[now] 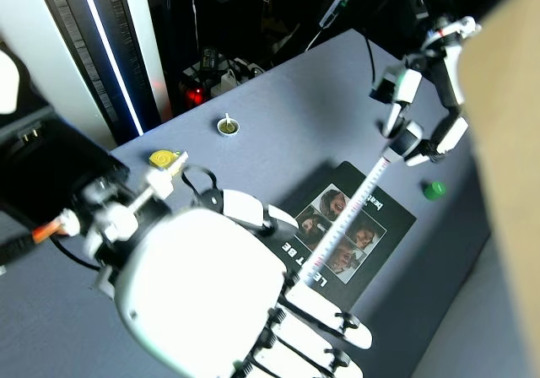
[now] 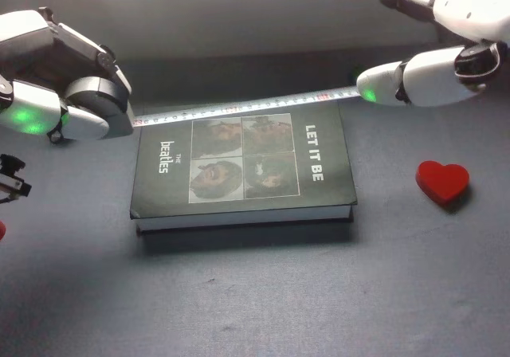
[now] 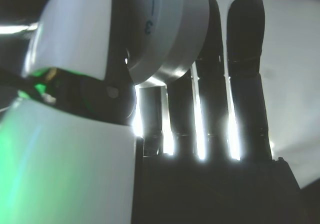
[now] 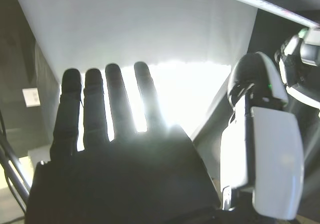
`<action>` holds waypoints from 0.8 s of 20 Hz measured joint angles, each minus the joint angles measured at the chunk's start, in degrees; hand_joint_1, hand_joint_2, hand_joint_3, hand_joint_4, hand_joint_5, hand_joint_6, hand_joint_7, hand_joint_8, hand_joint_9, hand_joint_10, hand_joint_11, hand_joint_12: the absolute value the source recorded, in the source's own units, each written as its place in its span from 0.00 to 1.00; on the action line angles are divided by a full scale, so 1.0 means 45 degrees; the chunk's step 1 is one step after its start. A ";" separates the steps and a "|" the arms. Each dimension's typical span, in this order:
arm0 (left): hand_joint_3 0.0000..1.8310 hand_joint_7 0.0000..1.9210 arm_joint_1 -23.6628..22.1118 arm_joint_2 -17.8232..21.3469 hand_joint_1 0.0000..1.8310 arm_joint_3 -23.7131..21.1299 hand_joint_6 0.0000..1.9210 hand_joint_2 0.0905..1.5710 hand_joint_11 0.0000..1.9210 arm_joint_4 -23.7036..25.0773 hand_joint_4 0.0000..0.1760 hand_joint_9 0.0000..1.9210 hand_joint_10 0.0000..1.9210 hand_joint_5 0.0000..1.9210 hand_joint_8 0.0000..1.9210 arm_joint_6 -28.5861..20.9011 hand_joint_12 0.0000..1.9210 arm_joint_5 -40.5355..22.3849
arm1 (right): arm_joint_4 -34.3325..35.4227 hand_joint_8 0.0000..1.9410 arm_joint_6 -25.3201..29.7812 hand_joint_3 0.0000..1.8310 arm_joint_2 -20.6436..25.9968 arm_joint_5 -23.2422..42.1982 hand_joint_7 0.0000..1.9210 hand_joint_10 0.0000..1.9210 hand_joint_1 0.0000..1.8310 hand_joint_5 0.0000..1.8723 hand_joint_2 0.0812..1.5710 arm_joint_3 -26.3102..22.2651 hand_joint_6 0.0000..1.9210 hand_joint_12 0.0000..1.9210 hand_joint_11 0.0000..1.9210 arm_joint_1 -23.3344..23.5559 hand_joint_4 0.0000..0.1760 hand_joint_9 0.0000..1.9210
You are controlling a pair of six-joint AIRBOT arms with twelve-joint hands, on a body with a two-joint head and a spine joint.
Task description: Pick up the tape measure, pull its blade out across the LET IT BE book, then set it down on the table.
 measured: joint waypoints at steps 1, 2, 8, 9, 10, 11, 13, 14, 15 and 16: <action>0.00 0.58 0.0228 -0.0199 0.76 0.0398 0.36 0.67 0.43 0.0053 0.00 0.49 0.65 0.53 0.41 -0.0194 0.66 -0.0136 | -0.0024 0.00 -0.0019 0.00 0.0107 -0.0340 0.00 0.00 0.00 0.00 0.61 -0.0389 0.00 0.11 0.00 0.0005 0.45 0.00; 0.00 0.58 0.0544 -0.0403 0.76 0.0831 0.36 0.67 0.43 0.0063 0.00 0.49 0.65 0.53 0.41 -0.0369 0.66 -0.0423 | 0.0087 0.00 -0.0107 0.00 0.0170 -0.0554 0.00 0.00 0.00 0.00 0.61 -0.0656 0.00 0.10 0.00 0.0068 0.45 0.00; 0.00 0.58 0.2147 -0.1268 0.76 0.3123 0.37 0.67 0.43 0.0573 0.00 0.48 0.66 0.52 0.42 -0.1787 0.65 -0.1617 | 0.0107 0.00 -0.0481 0.00 0.0185 -0.1098 0.00 0.00 0.00 0.00 0.62 -0.1428 0.00 0.14 0.00 0.0083 0.45 0.00; 0.00 0.57 0.2244 -0.1292 0.76 0.3240 0.38 0.68 0.43 0.0627 0.00 0.48 0.66 0.50 0.43 -0.1797 0.65 -0.1768 | 0.0102 0.00 -0.0500 0.00 0.0185 -0.1103 0.00 0.00 0.00 0.00 0.62 -0.1447 0.00 0.16 0.00 0.0078 0.45 0.00; 0.00 0.57 0.2404 -0.1413 0.76 0.3687 0.39 0.68 0.43 0.1525 0.00 0.48 0.67 0.50 0.44 -0.2511 0.65 -0.2191 | 0.0141 0.00 -0.0500 0.00 0.0185 -0.1127 0.00 0.00 0.00 0.00 0.62 -0.1447 0.00 0.16 0.00 0.0078 0.45 0.00; 0.00 0.57 0.2526 -0.1413 0.76 0.3774 0.39 0.68 0.43 0.1749 0.00 0.48 0.67 0.50 0.44 -0.2812 0.65 -0.2535 | 0.0112 0.00 -0.0495 0.00 0.0185 -0.1132 0.00 0.00 0.00 0.00 0.62 -0.1447 0.00 0.16 0.00 0.0044 0.45 0.00; 0.00 0.57 0.2540 -0.1418 0.76 0.3774 0.39 0.68 0.43 0.1860 0.00 0.47 0.67 0.50 0.44 -0.2890 0.66 -0.2749 | 0.0087 0.00 -0.0495 0.00 0.0189 -0.1151 0.00 0.00 0.00 0.00 0.63 -0.1447 0.00 0.16 0.00 -0.0010 0.44 0.00; 0.00 0.57 0.2555 -0.1462 0.76 0.3774 0.39 0.68 0.42 0.1982 0.00 0.47 0.67 0.50 0.44 -0.2900 0.65 -0.3021 | 0.0165 0.00 -0.0510 0.00 0.0185 -0.1146 0.00 0.00 0.00 0.00 0.63 -0.1447 0.00 0.16 0.00 -0.0015 0.44 0.00; 0.00 0.57 0.2531 -0.1496 0.76 0.3774 0.39 0.68 0.43 0.2113 0.00 0.47 0.66 0.50 0.44 -0.2900 0.65 -0.3303 | 0.0155 0.00 -0.0510 0.01 0.0185 -0.1141 0.00 0.00 0.00 0.00 0.64 -0.1462 0.00 0.16 0.00 -0.0015 0.44 0.00; 0.00 0.58 0.2506 -0.1545 0.76 0.3774 0.39 0.68 0.43 0.2191 0.00 0.48 0.66 0.51 0.43 -0.2924 0.65 -0.3526 | 0.0126 0.00 -0.0510 0.00 0.0185 -0.1137 0.00 0.00 0.00 0.00 0.64 -0.1462 0.00 0.15 0.00 -0.0015 0.44 0.00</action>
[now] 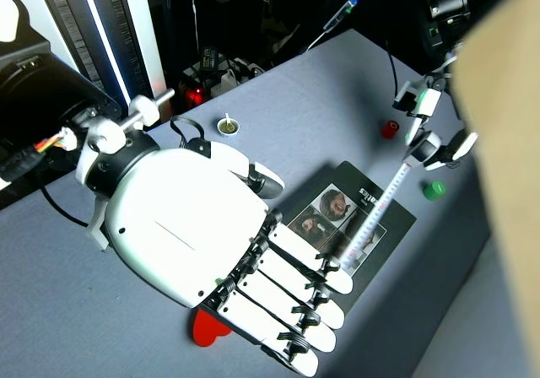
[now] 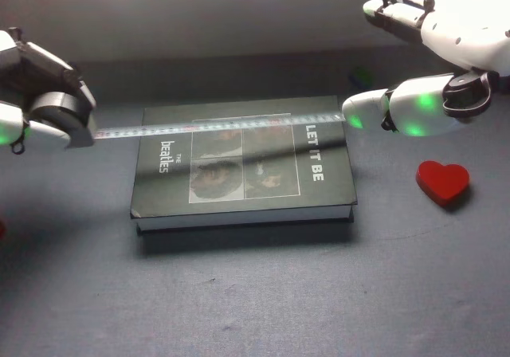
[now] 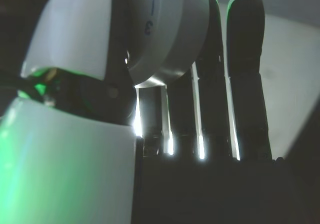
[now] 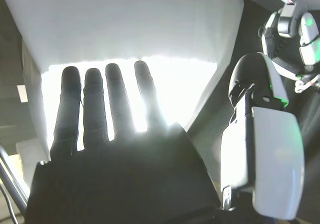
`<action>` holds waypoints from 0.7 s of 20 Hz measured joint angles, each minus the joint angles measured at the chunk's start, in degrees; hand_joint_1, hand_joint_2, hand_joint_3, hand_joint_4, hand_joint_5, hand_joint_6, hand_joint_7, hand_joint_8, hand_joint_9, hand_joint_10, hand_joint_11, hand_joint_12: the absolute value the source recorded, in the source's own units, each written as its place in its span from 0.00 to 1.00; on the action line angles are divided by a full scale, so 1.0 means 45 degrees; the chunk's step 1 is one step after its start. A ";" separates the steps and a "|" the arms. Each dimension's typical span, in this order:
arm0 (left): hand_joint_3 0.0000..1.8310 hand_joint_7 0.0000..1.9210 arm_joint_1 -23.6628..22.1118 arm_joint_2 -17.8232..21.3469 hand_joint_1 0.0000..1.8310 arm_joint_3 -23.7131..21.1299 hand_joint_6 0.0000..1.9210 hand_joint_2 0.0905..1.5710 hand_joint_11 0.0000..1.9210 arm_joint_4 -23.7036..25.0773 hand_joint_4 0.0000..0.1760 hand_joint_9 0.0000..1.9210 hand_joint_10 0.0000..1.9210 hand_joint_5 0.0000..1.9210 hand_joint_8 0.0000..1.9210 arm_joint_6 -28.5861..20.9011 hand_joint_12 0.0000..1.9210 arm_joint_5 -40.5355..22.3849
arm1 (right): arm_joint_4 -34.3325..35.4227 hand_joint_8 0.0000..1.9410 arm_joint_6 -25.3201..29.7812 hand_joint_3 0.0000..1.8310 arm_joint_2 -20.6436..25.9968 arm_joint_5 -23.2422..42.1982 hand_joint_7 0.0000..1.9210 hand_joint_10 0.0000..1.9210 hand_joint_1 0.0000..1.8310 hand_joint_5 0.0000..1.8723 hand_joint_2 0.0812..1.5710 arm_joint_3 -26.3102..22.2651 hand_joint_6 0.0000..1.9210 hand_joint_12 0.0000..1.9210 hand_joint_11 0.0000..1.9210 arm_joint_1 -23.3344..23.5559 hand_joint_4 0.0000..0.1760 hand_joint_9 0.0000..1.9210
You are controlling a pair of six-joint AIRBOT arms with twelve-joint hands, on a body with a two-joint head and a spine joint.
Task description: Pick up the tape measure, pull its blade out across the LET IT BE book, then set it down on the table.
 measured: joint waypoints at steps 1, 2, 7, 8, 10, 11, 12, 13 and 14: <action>0.00 0.58 -0.0005 -0.0058 0.76 -0.0029 0.39 0.67 0.43 -0.0005 0.00 0.48 0.66 0.51 0.42 -0.0015 0.65 -0.0170 | -0.0010 0.00 0.0000 0.01 0.0000 0.0000 0.01 0.00 0.00 0.01 0.64 0.0000 0.00 0.15 0.00 0.0000 0.44 0.00; 0.00 0.58 0.0010 -0.0078 0.76 -0.0044 0.39 0.67 0.43 0.0019 0.00 0.48 0.65 0.51 0.41 -0.0019 0.65 -0.0306 | -0.0010 0.00 0.0000 0.01 0.0000 0.0024 0.01 0.00 0.00 0.01 0.65 0.0000 0.00 0.15 0.00 0.0000 0.44 0.00; 0.00 0.59 0.0631 -0.0350 0.76 0.0335 0.35 0.66 0.44 0.0107 0.00 0.49 0.64 0.54 0.39 -0.0092 0.64 -0.0729 | -0.0010 0.00 -0.0005 0.00 0.0000 0.0063 0.01 0.00 0.00 0.01 0.65 -0.0005 0.00 0.16 0.00 0.0000 0.44 0.00; 0.00 0.59 0.0670 -0.0427 0.76 0.0529 0.35 0.66 0.44 0.0160 0.00 0.49 0.64 0.54 0.40 -0.0102 0.64 -0.0918 | -0.0015 0.00 -0.0005 0.00 0.0000 0.0092 0.01 0.00 0.00 0.01 0.66 -0.0005 0.00 0.16 0.00 0.0000 0.44 0.00; 0.00 0.59 0.0879 -0.0588 0.76 0.0850 0.37 0.67 0.44 0.0019 0.00 0.49 0.64 0.52 0.40 -0.0151 0.64 -0.1117 | -0.0015 0.00 -0.0010 0.00 0.0000 0.0087 0.01 0.00 0.00 0.01 0.66 -0.0005 0.00 0.16 0.00 0.0000 0.43 0.00; 0.00 0.58 0.1001 -0.0665 0.76 0.0981 0.38 0.67 0.44 0.0019 0.00 0.49 0.64 0.52 0.40 -0.0243 0.64 -0.1239 | -0.0005 0.00 -0.0015 0.00 0.0005 0.0078 0.01 0.00 0.00 0.01 0.66 -0.0005 0.00 0.15 0.00 0.0000 0.44 0.00; 0.00 0.58 0.1166 -0.0797 0.76 0.1137 0.38 0.67 0.44 0.0044 0.00 0.49 0.64 0.52 0.41 -0.0355 0.64 -0.1375 | -0.0005 0.00 -0.0015 0.00 0.0005 0.0073 0.01 0.00 0.00 0.01 0.66 0.0000 0.00 0.14 0.00 0.0000 0.44 0.00; 0.00 0.58 0.1316 -0.0952 0.76 0.1316 0.37 0.67 0.44 0.0146 0.00 0.49 0.64 0.52 0.41 -0.0457 0.64 -0.1486 | -0.0005 0.00 -0.0015 0.00 0.0000 0.0087 0.00 0.00 0.00 0.01 0.66 0.0000 0.00 0.14 0.00 0.0000 0.44 0.00; 0.00 0.58 0.1370 -0.1039 0.76 0.1443 0.37 0.67 0.43 0.0223 0.00 0.49 0.65 0.52 0.42 -0.0495 0.64 -0.1530 | -0.0010 0.00 -0.0019 0.00 0.0000 0.0087 0.00 0.00 0.00 0.01 0.66 -0.0005 0.00 0.14 0.00 0.0000 0.44 0.00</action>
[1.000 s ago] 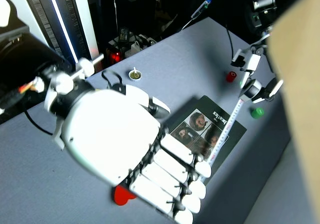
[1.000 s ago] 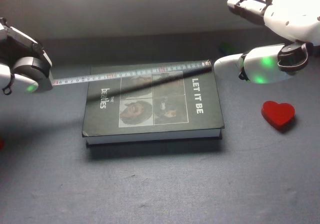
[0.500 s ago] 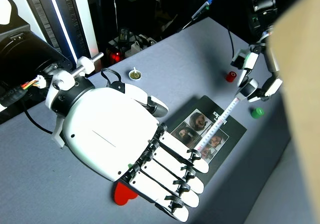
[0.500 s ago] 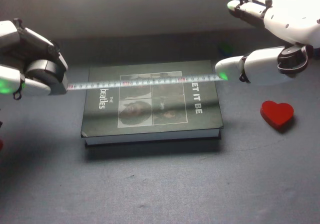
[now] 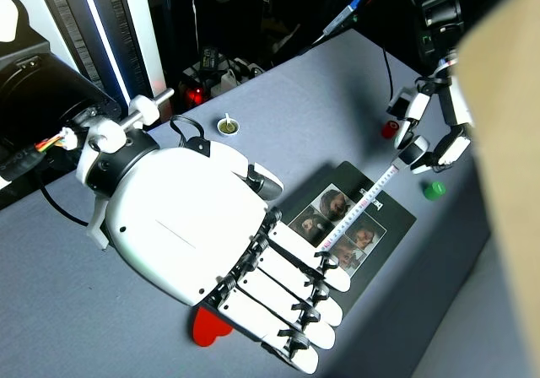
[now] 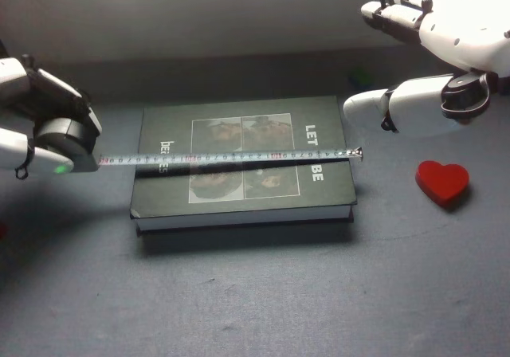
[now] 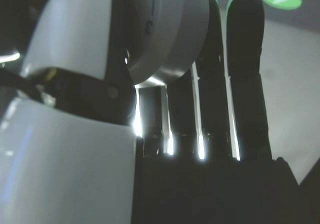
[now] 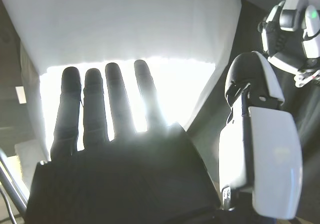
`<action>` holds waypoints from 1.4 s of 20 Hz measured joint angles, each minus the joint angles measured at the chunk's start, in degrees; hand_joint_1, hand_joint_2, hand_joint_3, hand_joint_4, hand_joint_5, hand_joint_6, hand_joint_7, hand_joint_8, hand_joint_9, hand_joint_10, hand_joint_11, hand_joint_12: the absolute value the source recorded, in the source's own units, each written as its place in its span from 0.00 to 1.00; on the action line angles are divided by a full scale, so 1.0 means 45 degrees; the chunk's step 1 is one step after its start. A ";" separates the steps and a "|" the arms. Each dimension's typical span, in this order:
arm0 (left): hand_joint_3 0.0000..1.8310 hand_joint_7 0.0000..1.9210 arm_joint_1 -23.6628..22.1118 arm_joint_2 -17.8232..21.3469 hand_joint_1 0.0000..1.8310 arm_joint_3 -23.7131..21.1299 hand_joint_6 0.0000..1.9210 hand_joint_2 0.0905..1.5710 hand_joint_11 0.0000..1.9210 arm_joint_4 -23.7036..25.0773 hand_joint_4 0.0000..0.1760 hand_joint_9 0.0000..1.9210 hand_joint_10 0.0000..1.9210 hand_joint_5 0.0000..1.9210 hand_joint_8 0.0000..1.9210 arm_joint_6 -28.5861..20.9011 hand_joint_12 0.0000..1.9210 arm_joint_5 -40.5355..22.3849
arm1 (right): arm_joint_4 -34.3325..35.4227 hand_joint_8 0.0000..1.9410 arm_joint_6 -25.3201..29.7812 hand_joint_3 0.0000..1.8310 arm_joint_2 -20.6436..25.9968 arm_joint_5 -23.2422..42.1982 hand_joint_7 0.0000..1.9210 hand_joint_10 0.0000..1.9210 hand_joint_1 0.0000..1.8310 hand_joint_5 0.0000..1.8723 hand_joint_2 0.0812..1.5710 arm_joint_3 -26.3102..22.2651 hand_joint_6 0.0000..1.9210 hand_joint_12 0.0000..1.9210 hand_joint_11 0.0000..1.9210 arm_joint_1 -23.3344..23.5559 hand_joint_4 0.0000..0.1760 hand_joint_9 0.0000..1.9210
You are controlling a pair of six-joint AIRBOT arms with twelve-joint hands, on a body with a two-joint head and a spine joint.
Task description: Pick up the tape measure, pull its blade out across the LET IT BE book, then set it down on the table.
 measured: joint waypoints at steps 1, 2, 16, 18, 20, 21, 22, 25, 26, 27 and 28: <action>0.00 0.57 0.0097 -0.0102 0.76 0.0214 0.39 0.68 0.42 0.0019 0.00 0.48 0.66 0.50 0.43 -0.0078 0.65 -0.0165 | 0.0000 0.00 0.0000 0.00 0.0000 0.0005 0.01 0.00 0.00 0.01 0.66 0.0005 0.00 0.15 0.00 0.0000 0.44 0.00; 0.00 0.57 0.0170 -0.0136 0.75 0.0384 0.42 0.68 0.41 0.0034 0.00 0.47 0.67 0.48 0.44 -0.0160 0.66 -0.0311 | 0.0005 0.00 0.0000 0.00 0.0000 0.0000 0.01 0.00 0.01 0.01 0.66 0.0005 0.00 0.17 0.00 0.0000 0.44 0.00; 0.00 0.56 0.0568 -0.0656 0.76 0.1598 0.40 0.68 0.43 0.0058 0.00 0.49 0.65 0.50 0.44 -0.0602 0.66 -0.1219 | 0.0000 0.00 -0.0015 0.00 0.0000 0.0015 0.01 0.00 0.00 0.01 0.68 0.0005 0.00 0.20 0.00 0.0000 0.43 0.01; 0.00 0.56 0.0568 -0.0656 0.76 0.1598 0.40 0.68 0.43 0.0039 0.00 0.49 0.65 0.51 0.45 -0.0602 0.65 -0.1239 | 0.0000 0.00 -0.0019 0.00 0.0000 0.0029 0.02 0.00 0.00 0.01 0.68 0.0005 0.00 0.21 0.00 0.0000 0.43 0.02; 0.00 0.56 0.0568 -0.0670 0.76 0.1598 0.39 0.68 0.43 0.0044 0.00 0.48 0.65 0.51 0.45 -0.0607 0.65 -0.1239 | 0.0000 0.00 -0.0019 0.00 0.0000 0.0024 0.02 0.00 0.00 0.01 0.68 0.0005 0.00 0.21 0.00 0.0000 0.43 0.02; 0.00 0.56 0.0568 -0.0680 0.76 0.1598 0.39 0.68 0.43 0.0049 0.00 0.48 0.66 0.51 0.45 -0.0612 0.65 -0.1243 | -0.0005 0.00 -0.0019 0.00 0.0000 0.0029 0.02 0.00 0.00 0.01 0.67 0.0005 0.00 0.21 0.00 0.0000 0.43 0.02; 0.00 0.56 0.0578 -0.0680 0.76 0.1598 0.39 0.68 0.43 0.0044 0.00 0.48 0.66 0.51 0.45 -0.0612 0.65 -0.1248 | 0.0000 0.00 -0.0019 0.00 0.0000 0.0039 0.03 0.00 0.00 0.02 0.67 0.0005 0.00 0.21 0.00 0.0000 0.43 0.02; 0.00 0.56 0.0636 -0.0680 0.76 0.1598 0.39 0.68 0.43 0.0058 0.00 0.48 0.65 0.51 0.45 -0.0627 0.65 -0.1287 | -0.0078 0.00 -0.0015 0.00 0.0000 0.0058 0.03 0.00 0.00 0.02 0.67 0.0000 0.00 0.21 0.00 -0.0083 0.43 0.02; 0.00 0.56 0.0636 -0.0680 0.76 0.1598 0.39 0.68 0.42 0.0063 0.00 0.49 0.65 0.51 0.45 -0.0631 0.65 -0.1307 | -0.0034 0.00 -0.0053 0.00 0.0000 0.0068 0.02 0.00 0.00 0.01 0.67 -0.0010 0.00 0.19 0.00 -0.0092 0.43 0.02; 0.00 0.56 0.0631 -0.0680 0.76 0.1593 0.38 0.68 0.43 0.0044 0.00 0.49 0.65 0.51 0.45 -0.0651 0.64 -0.1307 | 0.0049 0.00 -0.0058 0.00 0.0000 0.0112 0.01 0.00 0.01 0.00 0.67 -0.0024 0.00 0.17 0.00 -0.0092 0.43 0.01; 0.00 0.56 0.0631 -0.0646 0.76 0.1501 0.38 0.67 0.44 0.0000 0.00 0.49 0.65 0.52 0.45 -0.0670 0.64 -0.1302 | 0.0024 0.00 -0.0053 0.00 0.0000 0.0136 0.01 0.00 0.01 0.00 0.67 -0.0034 0.00 0.16 0.00 -0.0097 0.43 0.00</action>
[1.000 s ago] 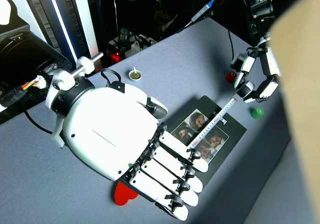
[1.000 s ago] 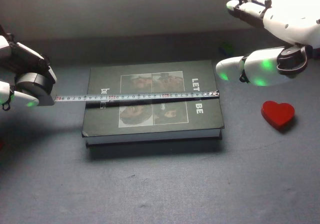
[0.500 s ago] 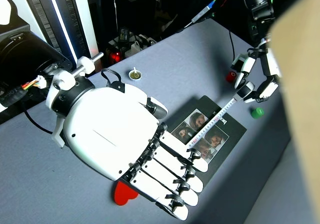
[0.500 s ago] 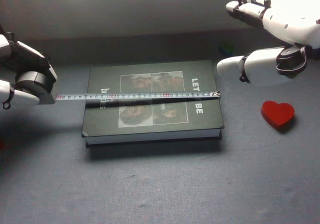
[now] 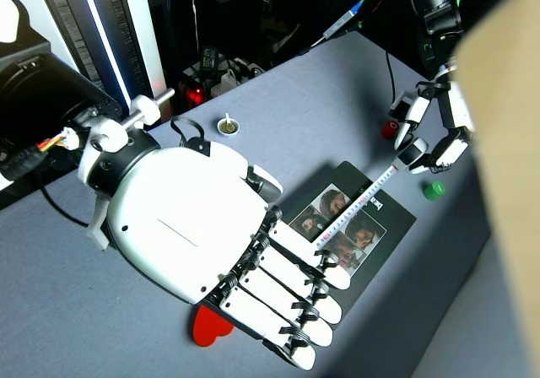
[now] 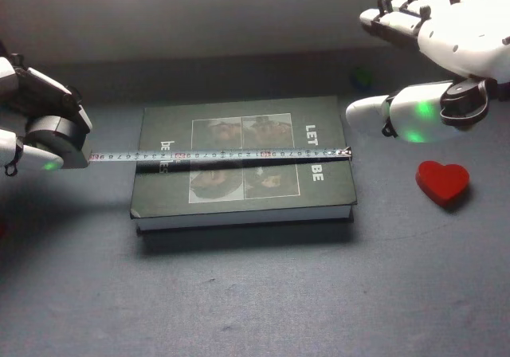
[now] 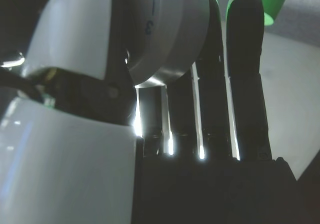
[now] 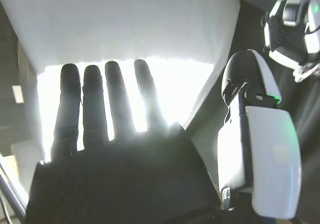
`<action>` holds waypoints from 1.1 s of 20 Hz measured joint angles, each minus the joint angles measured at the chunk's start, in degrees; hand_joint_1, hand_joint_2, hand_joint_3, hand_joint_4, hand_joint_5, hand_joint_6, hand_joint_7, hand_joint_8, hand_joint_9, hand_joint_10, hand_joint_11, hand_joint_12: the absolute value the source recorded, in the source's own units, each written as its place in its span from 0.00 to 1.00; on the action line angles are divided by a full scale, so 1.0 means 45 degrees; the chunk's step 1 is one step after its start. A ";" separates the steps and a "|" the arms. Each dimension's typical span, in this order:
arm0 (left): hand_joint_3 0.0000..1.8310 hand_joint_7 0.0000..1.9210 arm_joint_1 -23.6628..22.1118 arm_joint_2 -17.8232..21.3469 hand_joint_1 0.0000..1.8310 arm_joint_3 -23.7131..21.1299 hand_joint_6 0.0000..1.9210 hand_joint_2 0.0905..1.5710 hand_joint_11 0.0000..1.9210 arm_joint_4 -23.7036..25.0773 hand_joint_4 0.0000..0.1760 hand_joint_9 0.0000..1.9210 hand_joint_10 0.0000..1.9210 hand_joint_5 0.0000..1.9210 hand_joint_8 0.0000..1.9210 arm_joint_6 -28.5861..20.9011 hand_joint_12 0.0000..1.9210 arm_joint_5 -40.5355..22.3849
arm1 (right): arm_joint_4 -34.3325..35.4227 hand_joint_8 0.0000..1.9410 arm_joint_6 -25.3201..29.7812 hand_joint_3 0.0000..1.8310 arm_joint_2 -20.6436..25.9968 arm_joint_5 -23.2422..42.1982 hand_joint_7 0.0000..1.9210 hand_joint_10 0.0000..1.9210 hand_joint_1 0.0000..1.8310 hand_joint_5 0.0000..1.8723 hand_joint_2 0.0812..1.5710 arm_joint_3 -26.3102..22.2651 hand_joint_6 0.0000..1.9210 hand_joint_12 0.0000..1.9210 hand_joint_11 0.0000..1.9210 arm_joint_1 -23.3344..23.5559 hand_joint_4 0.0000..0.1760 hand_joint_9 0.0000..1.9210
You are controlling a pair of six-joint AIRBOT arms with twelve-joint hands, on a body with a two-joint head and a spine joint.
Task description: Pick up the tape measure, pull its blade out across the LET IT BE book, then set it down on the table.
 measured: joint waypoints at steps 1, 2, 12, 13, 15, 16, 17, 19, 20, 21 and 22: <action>0.00 0.56 -0.0083 0.0102 0.76 -0.0180 0.38 0.67 0.44 0.0112 0.00 0.49 0.65 0.52 0.45 -0.0019 0.64 0.0058 | -0.0083 0.00 -0.0005 0.00 0.0000 0.0015 0.01 0.00 0.01 0.00 0.67 0.0000 0.00 0.16 0.00 0.0005 0.43 0.00; 0.00 0.56 -0.0316 0.0316 0.76 -0.0500 0.38 0.67 0.44 0.0476 0.00 0.49 0.65 0.52 0.45 -0.0015 0.64 0.0189 | -0.0083 0.00 -0.0005 0.00 0.0005 0.0015 0.00 0.00 0.00 0.00 0.67 0.0000 0.00 0.16 0.00 0.0000 0.43 0.00; 0.00 0.57 -0.1413 0.3609 0.76 -0.6533 0.40 0.68 0.43 0.0141 0.00 0.49 0.65 0.50 0.43 0.1030 0.65 0.2584 | -0.0160 0.00 -0.0049 0.00 0.0107 0.0175 0.01 0.00 0.00 0.00 0.68 -0.0209 0.00 0.18 0.00 -0.0160 0.43 0.01; 0.00 0.57 -0.1336 0.3954 0.76 -0.7203 0.40 0.68 0.43 -0.0262 0.00 0.49 0.65 0.50 0.43 0.1443 0.65 0.2822 | -0.0073 0.00 -0.0044 0.00 0.0121 0.0185 0.01 0.00 0.00 0.00 0.68 -0.0262 0.00 0.18 0.00 -0.0204 0.43 0.01; 0.00 0.57 -0.0908 0.4425 0.76 -0.7975 0.40 0.68 0.42 -0.1292 0.00 0.48 0.66 0.51 0.44 0.2254 0.66 0.2900 | -0.0073 0.00 -0.0073 0.00 0.0121 0.0214 0.01 0.00 0.00 0.00 0.68 -0.0301 0.00 0.18 0.00 -0.0228 0.43 0.01; 0.00 0.57 -0.0588 0.4639 0.76 -0.8272 0.38 0.67 0.42 -0.1554 0.00 0.49 0.65 0.52 0.43 0.2380 0.66 0.2963 | -0.0087 0.00 -0.0068 0.00 0.0121 0.0204 0.01 0.00 0.00 0.00 0.68 -0.0301 0.00 0.17 0.00 -0.0228 0.43 0.01; 0.00 0.57 -0.0175 0.4789 0.76 -0.8500 0.37 0.67 0.42 -0.1651 0.00 0.49 0.65 0.53 0.43 0.2443 0.66 0.3002 | -0.0107 0.00 -0.0073 0.00 0.0121 0.0180 0.01 0.00 0.00 0.00 0.68 -0.0301 0.00 0.16 0.00 -0.0228 0.43 0.01; 0.00 0.57 0.0568 0.4862 0.76 -0.8699 0.35 0.67 0.43 -0.2084 0.00 0.49 0.65 0.54 0.43 0.2720 0.66 0.2943 | -0.0097 0.00 -0.0073 0.00 0.0121 0.0199 0.01 0.00 0.00 0.01 0.68 -0.0301 0.00 0.15 0.00 -0.0228 0.42 0.01; 0.00 0.57 0.1112 0.4857 0.76 -0.8718 0.35 0.67 0.43 -0.2307 0.00 0.49 0.65 0.54 0.43 0.2769 0.66 0.2764 | -0.0107 0.00 -0.0073 0.00 0.0121 0.0199 0.01 0.00 0.01 0.01 0.68 -0.0311 0.00 0.15 0.00 -0.0228 0.42 0.01; 0.00 0.57 0.1622 0.4838 0.76 -0.8714 0.35 0.67 0.43 -0.2618 0.00 0.49 0.65 0.54 0.43 0.2871 0.66 0.2501 | -0.0107 0.00 -0.0073 0.00 0.0121 0.0189 0.01 0.00 0.01 0.01 0.68 -0.0311 0.00 0.15 0.00 -0.0228 0.43 0.01; 0.00 0.57 0.2040 0.4760 0.76 -0.8709 0.35 0.67 0.43 -0.3011 0.00 0.49 0.65 0.54 0.43 0.3089 0.66 0.2215 | -0.0112 0.00 -0.0073 0.00 0.0121 0.0170 0.01 0.00 0.01 0.00 0.68 -0.0316 0.00 0.15 0.00 -0.0228 0.43 0.01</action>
